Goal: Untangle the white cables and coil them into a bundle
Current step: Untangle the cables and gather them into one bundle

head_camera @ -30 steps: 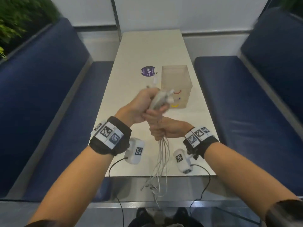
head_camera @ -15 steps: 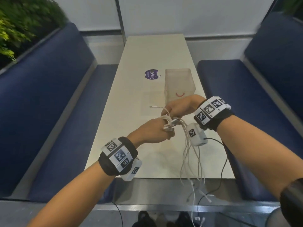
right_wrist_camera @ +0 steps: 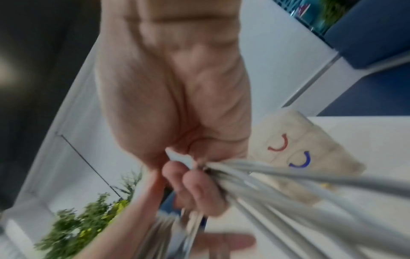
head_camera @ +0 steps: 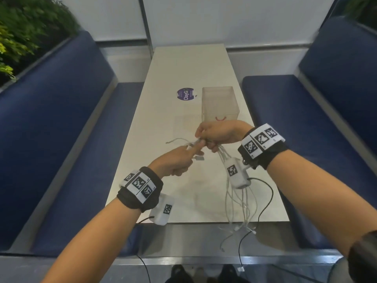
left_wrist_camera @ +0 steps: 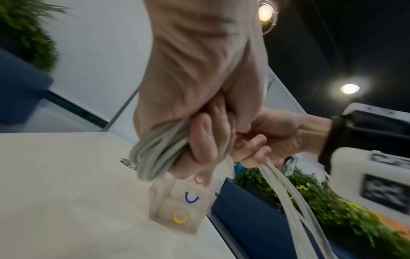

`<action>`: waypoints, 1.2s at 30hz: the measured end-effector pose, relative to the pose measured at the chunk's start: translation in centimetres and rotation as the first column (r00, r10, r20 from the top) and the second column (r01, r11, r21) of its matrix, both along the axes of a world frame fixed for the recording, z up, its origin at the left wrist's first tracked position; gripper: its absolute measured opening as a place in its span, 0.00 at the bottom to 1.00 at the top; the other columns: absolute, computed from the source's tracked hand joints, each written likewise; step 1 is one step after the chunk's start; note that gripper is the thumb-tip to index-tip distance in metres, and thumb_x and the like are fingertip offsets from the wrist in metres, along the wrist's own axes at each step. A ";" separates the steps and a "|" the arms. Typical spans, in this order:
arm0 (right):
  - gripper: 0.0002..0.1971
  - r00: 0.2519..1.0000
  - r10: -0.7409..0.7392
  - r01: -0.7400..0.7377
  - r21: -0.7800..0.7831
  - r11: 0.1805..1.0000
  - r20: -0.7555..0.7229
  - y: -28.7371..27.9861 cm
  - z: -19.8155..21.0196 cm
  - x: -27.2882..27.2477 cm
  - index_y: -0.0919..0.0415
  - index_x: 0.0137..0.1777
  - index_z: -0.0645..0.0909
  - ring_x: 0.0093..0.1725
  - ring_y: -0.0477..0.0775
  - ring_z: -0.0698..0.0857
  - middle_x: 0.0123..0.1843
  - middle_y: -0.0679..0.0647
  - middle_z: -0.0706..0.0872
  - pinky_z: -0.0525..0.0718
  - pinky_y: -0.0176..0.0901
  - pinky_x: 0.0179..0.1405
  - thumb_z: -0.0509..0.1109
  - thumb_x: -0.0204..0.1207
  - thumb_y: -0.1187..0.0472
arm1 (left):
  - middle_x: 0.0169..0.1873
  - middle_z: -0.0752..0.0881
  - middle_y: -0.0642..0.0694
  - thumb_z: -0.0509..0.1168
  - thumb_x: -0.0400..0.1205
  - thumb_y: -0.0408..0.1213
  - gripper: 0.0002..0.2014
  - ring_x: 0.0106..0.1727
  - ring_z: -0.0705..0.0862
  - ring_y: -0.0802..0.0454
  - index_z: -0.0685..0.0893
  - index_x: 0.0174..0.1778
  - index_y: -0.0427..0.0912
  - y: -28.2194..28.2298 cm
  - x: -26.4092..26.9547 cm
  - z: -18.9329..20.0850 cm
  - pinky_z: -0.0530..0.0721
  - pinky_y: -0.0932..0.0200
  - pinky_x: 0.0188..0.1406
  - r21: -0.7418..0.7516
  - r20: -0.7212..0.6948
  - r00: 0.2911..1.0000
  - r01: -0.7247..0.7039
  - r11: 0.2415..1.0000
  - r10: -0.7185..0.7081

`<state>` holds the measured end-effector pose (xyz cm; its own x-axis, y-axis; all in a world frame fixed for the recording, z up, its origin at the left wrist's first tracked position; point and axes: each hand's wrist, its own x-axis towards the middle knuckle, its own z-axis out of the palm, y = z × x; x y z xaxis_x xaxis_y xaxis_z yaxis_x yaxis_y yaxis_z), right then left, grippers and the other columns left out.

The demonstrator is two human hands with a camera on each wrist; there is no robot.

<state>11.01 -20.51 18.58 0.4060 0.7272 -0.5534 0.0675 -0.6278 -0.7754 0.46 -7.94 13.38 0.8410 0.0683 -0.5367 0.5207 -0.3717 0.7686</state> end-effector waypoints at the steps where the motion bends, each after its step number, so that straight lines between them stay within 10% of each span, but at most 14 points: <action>1: 0.11 0.996 -0.086 0.084 0.087 0.993 0.024 0.4 -0.5 -0.4 0.66 0.41 0.73 0.22 0.48 0.69 0.30 0.57 0.71 0.73 0.42 0.25 0.52 0.83 0.71 | 0.20 0.63 0.51 0.51 0.79 0.74 0.32 0.18 0.58 0.54 0.83 0.47 0.48 0.0 0.2 -0.2 0.55 0.62 0.21 -0.041 0.039 0.996 -0.082 0.996 0.083; 4: 0.14 0.940 -0.337 0.337 0.241 0.910 -0.042 1.1 -2.2 -1.4 0.74 0.48 0.77 0.20 0.53 0.79 0.32 0.63 0.77 0.84 0.47 0.27 0.54 0.85 0.65 | 0.18 0.62 0.49 0.53 0.73 0.80 0.34 0.18 0.57 0.52 0.69 0.28 0.48 0.1 0.8 -0.7 0.54 0.57 0.24 -0.183 0.074 0.947 -0.295 0.938 0.312; 8: 0.15 0.885 -0.465 0.434 0.327 0.839 0.018 1.6 -3.4 -3.1 0.74 0.60 0.73 0.24 0.54 0.83 0.40 0.62 0.82 0.87 0.49 0.34 0.56 0.86 0.60 | 0.20 0.63 0.47 0.58 0.70 0.79 0.38 0.20 0.59 0.51 0.81 0.45 0.43 0.0 1.3 -1.1 0.57 0.57 0.23 -0.277 0.140 0.878 -0.409 0.869 0.458; 11: 0.13 0.813 -0.570 0.487 0.394 0.779 0.122 2.1 -3.6 -4.1 0.65 0.66 0.63 0.35 0.58 0.85 0.48 0.63 0.84 0.89 0.52 0.39 0.57 0.83 0.64 | 0.20 0.67 0.47 0.61 0.73 0.77 0.32 0.21 0.63 0.52 0.78 0.33 0.47 -0.6 1.6 -0.3 0.59 0.57 0.23 -0.305 0.180 0.878 -0.378 0.874 0.443; 17: 0.11 0.663 -0.508 0.271 0.457 0.847 0.549 2.6 -4.6 -6.0 0.71 0.62 0.63 0.30 0.45 0.74 0.34 0.47 0.73 0.63 0.38 0.23 0.55 0.83 0.68 | 0.40 0.83 0.44 0.75 0.72 0.63 0.18 0.50 0.81 0.45 0.86 0.27 0.53 -0.6 3.0 0.1 0.74 0.48 0.49 -0.520 0.097 0.847 -0.405 0.752 0.523; 20: 0.23 0.704 -0.460 0.196 0.475 0.858 0.541 2.6 -5.4 -5.7 0.71 0.73 0.58 0.45 0.59 0.84 0.53 0.63 0.83 0.77 0.46 0.37 0.57 0.80 0.69 | 0.33 0.89 0.52 0.69 0.81 0.56 0.18 0.45 0.87 0.53 0.90 0.28 0.52 -0.7 3.4 -0.3 0.82 0.50 0.54 -0.578 0.123 0.808 -0.414 0.703 0.577; 23: 0.36 0.707 -0.446 0.148 0.501 0.852 0.549 2.8 -6.4 -6.9 0.67 0.84 0.47 0.66 0.61 0.80 0.76 0.66 0.70 0.79 0.44 0.62 0.59 0.79 0.70 | 0.37 0.89 0.50 0.72 0.78 0.49 0.09 0.44 0.88 0.51 0.89 0.38 0.48 -0.3 4.1 -0.2 0.85 0.50 0.50 -0.644 0.154 0.650 -0.506 0.574 0.745; 26: 0.28 0.719 -0.616 0.325 0.628 0.707 0.322 2.8 -8.2 -9.1 0.62 0.81 0.56 0.42 0.56 0.85 0.69 0.59 0.70 0.82 0.35 0.40 0.60 0.84 0.66 | 0.35 0.81 0.49 0.71 0.78 0.50 0.12 0.33 0.81 0.51 0.88 0.44 0.43 1.1 5.1 0.7 0.81 0.55 0.33 -0.692 0.140 0.553 -0.538 0.480 0.821; 29: 0.09 0.853 -0.520 0.409 0.562 0.719 0.044 2.1 -9.7 -9.8 0.57 0.59 0.74 0.27 0.48 0.76 0.43 0.54 0.81 0.76 0.38 0.26 0.58 0.87 0.52 | 0.24 0.76 0.51 0.61 0.87 0.47 0.15 0.26 0.76 0.55 0.87 0.45 0.41 2.4 5.5 2.9 0.73 0.62 0.27 -0.795 0.147 0.576 -0.414 0.443 0.804; 31: 0.17 0.920 -0.391 0.330 0.530 0.781 0.003 1.5 -10.3 -8.9 0.54 0.39 0.73 0.24 0.44 0.68 0.28 0.48 0.72 0.69 0.36 0.24 0.56 0.88 0.48 | 0.18 0.71 0.51 0.60 0.88 0.46 0.15 0.22 0.74 0.55 0.87 0.48 0.39 2.6 5.3 4.0 0.73 0.62 0.26 -0.845 0.159 0.633 -0.310 0.436 0.758; 36: 0.18 0.991 -0.132 0.119 0.345 0.931 0.015 0.7 -9.3 -4.7 0.54 0.34 0.68 0.23 0.44 0.60 0.27 0.50 0.62 0.62 0.33 0.21 0.64 0.85 0.50 | 0.13 0.62 0.52 0.59 0.88 0.44 0.18 0.12 0.58 0.59 0.84 0.59 0.32 1.8 2.7 4.5 0.47 0.56 0.20 -0.763 0.315 0.900 0.051 0.644 0.302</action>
<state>6.29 -19.81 9.28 0.5217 0.8119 -0.2621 0.0383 -0.3292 -0.9435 3.14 -6.09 17.91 0.9928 -0.0790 -0.0899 0.1163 0.4583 0.8811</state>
